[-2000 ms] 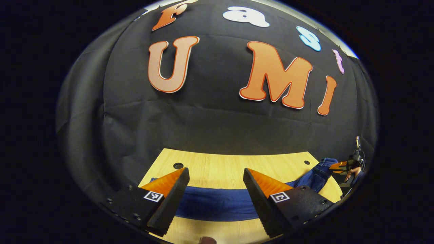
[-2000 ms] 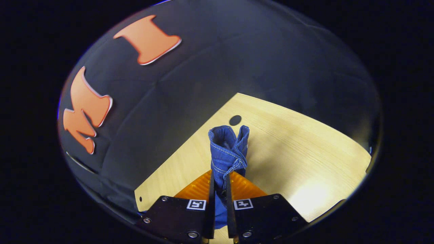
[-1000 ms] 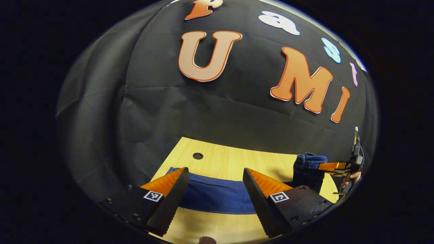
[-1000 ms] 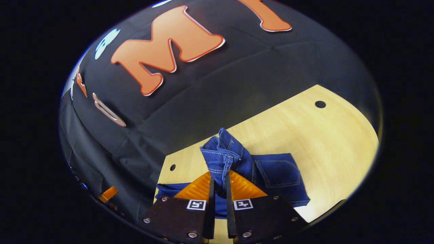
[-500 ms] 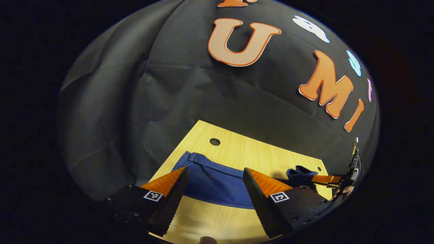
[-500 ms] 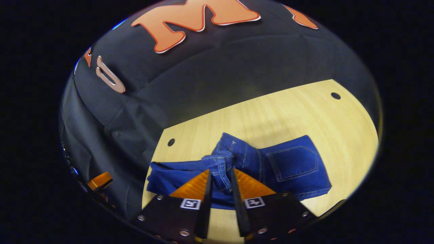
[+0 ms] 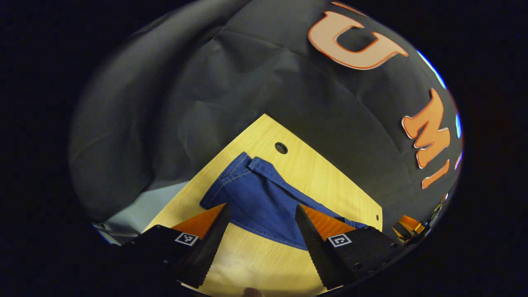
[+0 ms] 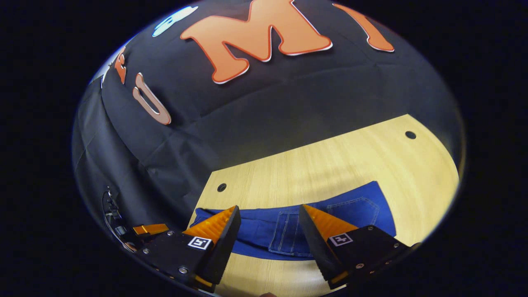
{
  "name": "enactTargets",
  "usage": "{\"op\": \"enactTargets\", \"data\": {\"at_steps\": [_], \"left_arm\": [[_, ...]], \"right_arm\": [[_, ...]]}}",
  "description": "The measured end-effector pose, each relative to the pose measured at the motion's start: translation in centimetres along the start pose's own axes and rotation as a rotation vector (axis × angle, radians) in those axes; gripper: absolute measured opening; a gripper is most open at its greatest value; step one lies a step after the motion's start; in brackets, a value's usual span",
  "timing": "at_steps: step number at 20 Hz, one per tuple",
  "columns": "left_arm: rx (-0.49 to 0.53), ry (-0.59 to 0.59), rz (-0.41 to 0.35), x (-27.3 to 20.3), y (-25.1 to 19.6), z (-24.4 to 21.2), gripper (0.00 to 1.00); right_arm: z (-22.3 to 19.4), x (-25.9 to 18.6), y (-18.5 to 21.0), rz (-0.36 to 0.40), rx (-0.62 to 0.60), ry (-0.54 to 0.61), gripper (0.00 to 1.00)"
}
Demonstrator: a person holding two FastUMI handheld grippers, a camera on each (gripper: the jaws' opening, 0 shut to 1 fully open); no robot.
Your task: Grasp the waist and the cuffs of the jeans and fold them to make the two legs overlap; first hold the waist and fold one-third of the jeans toward the cuffs, then hold the cuffs and fold the remaining one-third in the same direction to finish folding.
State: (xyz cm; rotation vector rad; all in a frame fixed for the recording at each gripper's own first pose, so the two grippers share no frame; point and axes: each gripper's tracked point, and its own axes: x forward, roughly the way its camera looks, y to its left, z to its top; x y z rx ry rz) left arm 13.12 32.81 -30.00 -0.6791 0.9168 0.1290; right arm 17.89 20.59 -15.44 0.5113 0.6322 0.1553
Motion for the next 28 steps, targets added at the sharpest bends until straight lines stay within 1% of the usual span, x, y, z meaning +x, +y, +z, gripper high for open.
{"op": "enactTargets", "data": {"at_steps": [4,7,10,12,14,15,16,18,21,23,25,26,27,28], "left_arm": [[-0.114,0.061,0.001,2.6,3.2,-0.5,0.98],[-0.216,0.116,0.001,4.7,5.9,-0.9,0.98],[-0.265,0.149,0.015,6.3,8.1,-1.1,0.98],[-0.283,0.166,0.024,7.1,9.4,-0.9,0.98],[-0.285,0.203,0.026,8.0,10.1,-1.7,0.98],[-0.277,0.190,0.003,8.1,9.8,-1.2,0.98],[-0.269,0.190,-0.010,8.5,9.7,-0.9,0.96],[-0.275,0.195,-0.047,9.3,8.6,-1.0,0.96],[-0.328,0.218,-0.142,10.9,5.2,-1.4,0.95],[-0.372,0.190,-0.171,12.4,4.0,-0.9,0.94],[-0.383,0.163,-0.169,13.3,3.5,-0.6,0.93],[-0.376,0.160,-0.139,13.5,4.1,-0.9,0.89],[-0.373,0.168,-0.117,13.8,4.3,-1.1,0.77],[-0.385,0.163,-0.120,13.9,4.3,-1.1,0.55]], "right_arm": [[2.3,-2.4,-1.4,-0.048,0.015,-0.062,0.93],[3.9,-4.2,-2.1,-0.088,0.001,-0.112,0.94],[4.9,-6.1,-2.5,-0.127,-0.028,-0.141,0.95],[5.4,-6.9,-2.1,-0.127,-0.027,-0.155,0.96],[5.9,-7.6,-2.1,-0.135,-0.035,-0.167,0.96],[6.2,-7.9,-2.3,-0.144,-0.036,-0.171,0.96],[6.4,-8.2,-2.1,-0.137,-0.034,-0.173,0.96],[7.0,-8.4,-2.4,-0.133,-0.028,-0.186,0.96],[7.3,-8.6,-2.9,-0.131,-0.019,-0.180,0.96],[7.4,-9.0,-3.4,-0.131,-0.023,-0.180,0.97],[7.5,-9.5,-4.4,-0.144,-0.026,-0.183,0.97],[7.5,-9.9,-4.9,-0.153,-0.021,-0.182,0.96],[7.6,-10.2,-5.3,-0.154,-0.013,-0.186,0.96],[7.7,-10.5,-5.9,-0.157,-0.004,-0.187,0.97]]}}
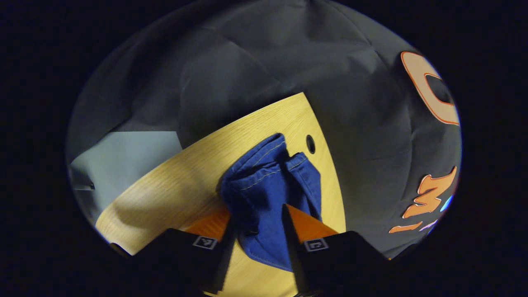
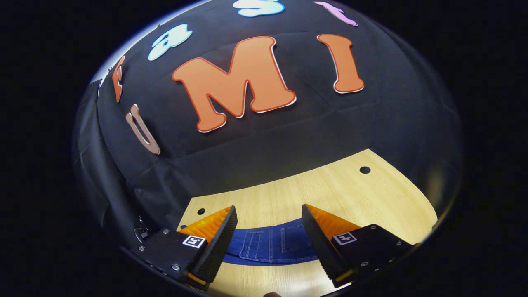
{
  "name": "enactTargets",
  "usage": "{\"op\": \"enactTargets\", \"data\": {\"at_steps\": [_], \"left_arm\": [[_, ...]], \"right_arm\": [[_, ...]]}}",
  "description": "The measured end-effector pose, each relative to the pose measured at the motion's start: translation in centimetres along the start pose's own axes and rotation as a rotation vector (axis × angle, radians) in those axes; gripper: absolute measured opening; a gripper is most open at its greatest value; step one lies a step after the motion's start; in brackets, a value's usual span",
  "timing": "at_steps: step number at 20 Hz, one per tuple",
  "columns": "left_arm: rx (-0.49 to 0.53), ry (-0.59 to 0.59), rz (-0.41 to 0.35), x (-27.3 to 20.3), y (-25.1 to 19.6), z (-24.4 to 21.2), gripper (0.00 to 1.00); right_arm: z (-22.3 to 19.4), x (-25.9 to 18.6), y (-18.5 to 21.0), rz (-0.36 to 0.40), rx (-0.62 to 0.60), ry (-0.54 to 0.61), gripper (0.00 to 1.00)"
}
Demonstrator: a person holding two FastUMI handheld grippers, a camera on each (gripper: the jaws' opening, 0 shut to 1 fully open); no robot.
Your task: Grasp the waist and the cuffs of the jeans and fold them to make the two legs overlap; first hold the waist and fold one-third of the jeans toward the cuffs, then hold the cuffs and fold the remaining one-third in the same direction to finish folding.
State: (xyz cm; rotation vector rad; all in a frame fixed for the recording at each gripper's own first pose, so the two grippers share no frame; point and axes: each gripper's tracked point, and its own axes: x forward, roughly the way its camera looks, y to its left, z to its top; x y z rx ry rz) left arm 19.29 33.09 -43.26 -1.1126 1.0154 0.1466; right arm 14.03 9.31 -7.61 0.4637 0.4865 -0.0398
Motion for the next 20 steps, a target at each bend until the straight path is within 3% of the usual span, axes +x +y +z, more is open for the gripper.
{"op": "enactTargets", "data": {"at_steps": [2,3,5,6,9,10,20], "left_arm": [[-0.010,-0.010,0.007,-0.4,-0.1,0.1,0.55],[-0.009,-0.054,0.097,1.2,1.4,1.1,0.55],[-0.049,-0.085,0.071,-2.4,0.6,1.2,0.08],[-0.045,-0.095,0.069,-0.5,0.6,1.3,0.07],[-0.015,-0.137,0.027,-2.2,-0.4,1.8,0.07],[-0.005,-0.151,0.020,-1.8,-0.8,1.5,0.01],[0.186,-0.281,-0.075,-10.1,-10.2,1.0,0.04]], "right_arm": [[0.1,-0.3,-1.0,-0.003,0.017,-0.002,0.96],[0.1,-0.4,-1.5,-0.010,0.025,-0.001,0.96],[-0.1,-0.6,-2.0,-0.007,0.039,0.005,0.96],[0.0,-0.7,-1.9,0.002,0.041,0.004,0.96],[0.1,-0.4,-2.4,0.014,0.030,0.006,0.97],[0.2,-0.6,-2.5,0.017,0.034,0.006,0.96],[2.6,-0.8,-2.5,0.099,0.030,-0.034,0.96]]}}
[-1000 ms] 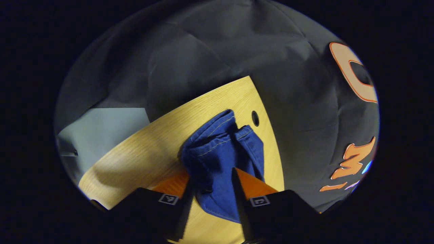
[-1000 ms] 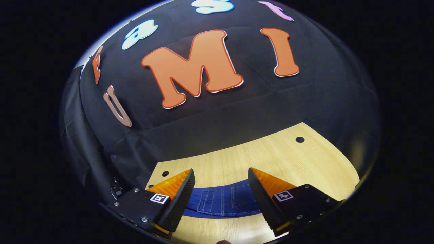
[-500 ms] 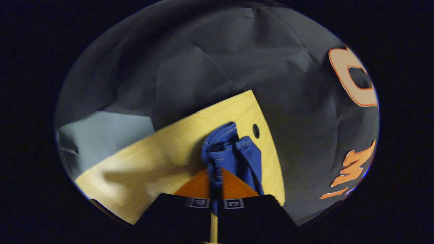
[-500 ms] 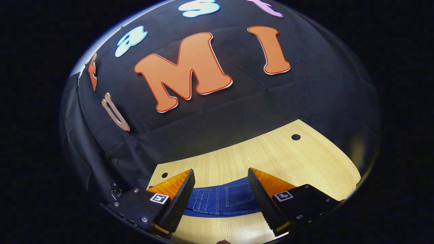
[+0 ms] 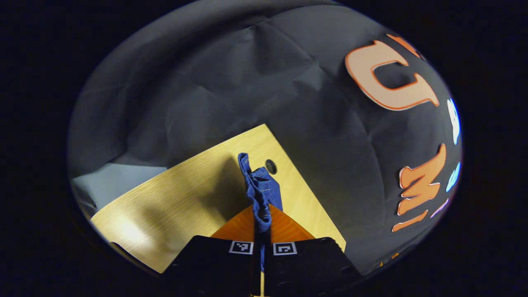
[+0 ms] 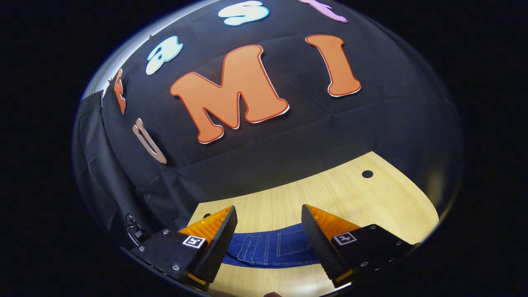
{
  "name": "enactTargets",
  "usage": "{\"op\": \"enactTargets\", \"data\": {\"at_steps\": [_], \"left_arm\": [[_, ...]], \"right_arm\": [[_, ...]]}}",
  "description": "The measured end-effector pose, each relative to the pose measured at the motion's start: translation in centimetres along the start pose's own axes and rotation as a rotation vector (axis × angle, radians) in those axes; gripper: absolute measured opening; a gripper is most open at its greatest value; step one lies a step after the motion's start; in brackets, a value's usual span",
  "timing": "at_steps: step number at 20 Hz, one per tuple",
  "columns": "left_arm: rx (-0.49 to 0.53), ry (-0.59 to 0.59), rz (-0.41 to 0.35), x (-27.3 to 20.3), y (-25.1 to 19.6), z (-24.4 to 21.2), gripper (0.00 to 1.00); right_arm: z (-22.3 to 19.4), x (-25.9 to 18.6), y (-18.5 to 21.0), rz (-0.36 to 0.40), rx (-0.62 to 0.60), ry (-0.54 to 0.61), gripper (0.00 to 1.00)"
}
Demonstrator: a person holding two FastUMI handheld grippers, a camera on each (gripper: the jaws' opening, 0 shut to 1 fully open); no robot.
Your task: Grasp the waist and the cuffs of the jeans and fold them to make the two legs overlap; first hold the waist and fold one-third of the jeans toward the cuffs, then hold the cuffs and fold the remaining one-third in the same direction to finish folding.
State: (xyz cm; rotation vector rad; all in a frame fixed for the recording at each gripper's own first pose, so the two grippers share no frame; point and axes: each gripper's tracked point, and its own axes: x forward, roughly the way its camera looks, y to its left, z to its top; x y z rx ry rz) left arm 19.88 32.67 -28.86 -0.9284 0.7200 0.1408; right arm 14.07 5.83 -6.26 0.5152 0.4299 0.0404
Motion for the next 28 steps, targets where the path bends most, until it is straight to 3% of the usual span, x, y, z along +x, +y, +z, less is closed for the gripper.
{"op": "enactTargets", "data": {"at_steps": [9,16,19,24,28], "left_arm": [[0.246,-0.059,-0.161,-5.2,-13.9,-2.7,0.03],[0.497,-0.015,-0.333,-7.7,-26.6,-10.0,0.03],[0.559,0.037,-0.397,-7.5,-31.1,-14.5,0.03],[0.635,0.148,-0.440,-5.2,-35.4,-22.7,0.03],[0.685,0.204,-0.414,-2.7,-37.1,-27.4,0.04]], "right_arm": [[1.7,-0.5,-1.9,0.051,0.009,-0.026,0.96],[3.0,-1.5,-5.3,0.055,0.041,-0.052,0.96],[3.7,-2.4,-7.1,0.047,0.054,-0.069,0.96],[4.3,-3.7,-10.2,0.011,0.053,-0.087,0.96],[4.3,-4.8,-12.1,0.001,0.068,-0.092,0.96]]}}
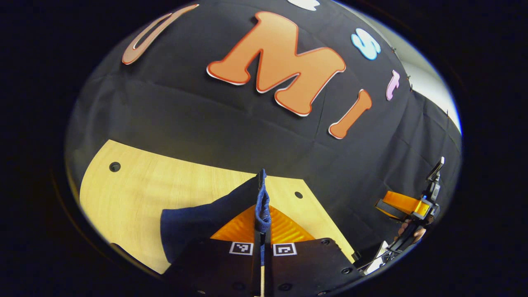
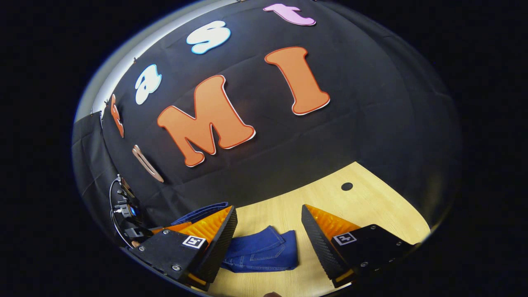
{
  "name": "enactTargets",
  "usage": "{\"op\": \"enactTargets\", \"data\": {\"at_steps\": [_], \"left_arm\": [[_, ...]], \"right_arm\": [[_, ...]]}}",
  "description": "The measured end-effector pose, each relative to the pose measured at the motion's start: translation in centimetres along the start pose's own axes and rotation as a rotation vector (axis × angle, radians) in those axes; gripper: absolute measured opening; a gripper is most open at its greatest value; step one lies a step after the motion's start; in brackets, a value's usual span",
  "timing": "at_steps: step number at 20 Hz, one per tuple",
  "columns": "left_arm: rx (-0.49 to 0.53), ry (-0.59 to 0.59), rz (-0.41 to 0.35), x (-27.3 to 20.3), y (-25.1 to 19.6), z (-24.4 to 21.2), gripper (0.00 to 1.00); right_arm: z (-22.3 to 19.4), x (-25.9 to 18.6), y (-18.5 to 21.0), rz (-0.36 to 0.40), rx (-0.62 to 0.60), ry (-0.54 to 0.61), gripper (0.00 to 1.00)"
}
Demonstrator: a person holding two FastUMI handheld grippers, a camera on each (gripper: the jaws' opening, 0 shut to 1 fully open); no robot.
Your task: Grasp the waist and the cuffs of the jeans and fold them to make the two legs overlap; first hold the waist and fold one-third of the jeans toward the cuffs, then hold the cuffs and fold the remaining one-third in the same direction to finish folding.
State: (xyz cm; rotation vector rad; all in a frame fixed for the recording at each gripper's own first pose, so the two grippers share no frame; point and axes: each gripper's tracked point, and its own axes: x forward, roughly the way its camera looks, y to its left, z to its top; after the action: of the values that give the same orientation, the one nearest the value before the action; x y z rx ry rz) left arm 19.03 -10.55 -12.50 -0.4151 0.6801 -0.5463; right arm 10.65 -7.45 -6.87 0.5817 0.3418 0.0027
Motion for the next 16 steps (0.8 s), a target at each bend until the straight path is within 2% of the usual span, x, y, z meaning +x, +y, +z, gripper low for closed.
{"op": "enactTargets", "data": {"at_steps": [4,5,6,7,10,11,13,14,16], "left_arm": [[0.022,0.070,0.033,2.9,-1.6,-2.4,0.01],[0.033,0.107,0.029,3.3,-2.4,-3.6,0.03],[0.051,0.164,-0.006,3.3,-3.8,-4.9,0.00],[0.076,0.189,-0.052,3.7,-5.6,-6.1,0.18],[0.226,0.180,-0.068,4.6,-7.7,-6.9,0.71],[0.258,0.170,-0.063,4.6,-8.0,-6.9,0.69],[0.287,0.130,-0.045,3.6,-8.4,-5.6,0.77],[0.300,0.105,-0.028,2.8,-8.4,-4.7,0.90],[0.331,0.038,0.016,1.5,-7.7,-2.6,0.89]], "right_arm": [[0.2,-0.7,-1.5,-0.011,0.008,-0.001,0.96],[0.2,-0.7,-1.7,-0.010,0.009,0.000,0.96],[0.3,-0.8,-2.0,-0.010,0.010,-0.001,0.96],[0.3,-0.7,-2.2,-0.009,0.009,0.002,0.96],[0.5,-0.7,-2.4,-0.010,0.002,0.003,0.96],[0.5,-0.5,-2.3,-0.005,-0.006,0.001,0.96],[0.6,-0.3,-2.0,-0.006,-0.027,-0.006,0.96],[0.9,-0.3,-1.6,-0.009,-0.041,-0.017,0.96],[1.5,-0.2,-0.7,-0.005,-0.083,-0.049,0.96]]}}
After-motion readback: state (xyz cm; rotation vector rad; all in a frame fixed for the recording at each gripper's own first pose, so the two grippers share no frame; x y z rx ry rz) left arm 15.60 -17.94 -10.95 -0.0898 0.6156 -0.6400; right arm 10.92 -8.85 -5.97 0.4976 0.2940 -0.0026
